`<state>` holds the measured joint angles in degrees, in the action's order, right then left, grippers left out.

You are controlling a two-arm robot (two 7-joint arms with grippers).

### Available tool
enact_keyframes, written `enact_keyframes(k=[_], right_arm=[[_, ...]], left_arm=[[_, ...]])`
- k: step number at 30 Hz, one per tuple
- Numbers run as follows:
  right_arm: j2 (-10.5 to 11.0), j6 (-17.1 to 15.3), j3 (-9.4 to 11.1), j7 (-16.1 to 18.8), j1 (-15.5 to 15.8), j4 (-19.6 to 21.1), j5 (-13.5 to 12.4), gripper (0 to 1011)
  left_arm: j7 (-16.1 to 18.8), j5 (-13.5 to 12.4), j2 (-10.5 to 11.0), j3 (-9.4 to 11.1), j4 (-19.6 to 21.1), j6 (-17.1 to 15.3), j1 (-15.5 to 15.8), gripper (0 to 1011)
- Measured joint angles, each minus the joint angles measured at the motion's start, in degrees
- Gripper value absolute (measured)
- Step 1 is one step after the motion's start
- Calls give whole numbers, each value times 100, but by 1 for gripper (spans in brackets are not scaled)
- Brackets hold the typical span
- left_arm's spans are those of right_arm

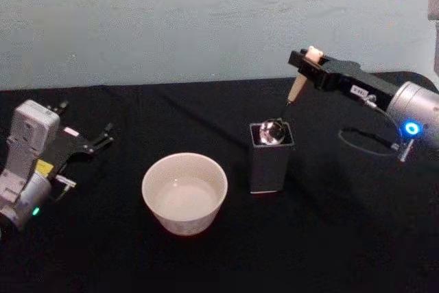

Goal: Pick up the stirring spoon with one hand, stir inside the cup, then place it back in its original position.

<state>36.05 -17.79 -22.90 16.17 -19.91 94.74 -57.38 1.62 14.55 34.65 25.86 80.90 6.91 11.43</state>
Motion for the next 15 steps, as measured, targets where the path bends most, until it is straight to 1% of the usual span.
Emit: enact_keyframes(k=[7,15], right_arm=[[-36,120,-195,-69,-85,-167,151,223],[-123,140,-355,-104,-163,-356,333,223]], left_arm=[[0,0,0,0,0,0,0,1001],[0,0,0,0,0,0,0,1001]])
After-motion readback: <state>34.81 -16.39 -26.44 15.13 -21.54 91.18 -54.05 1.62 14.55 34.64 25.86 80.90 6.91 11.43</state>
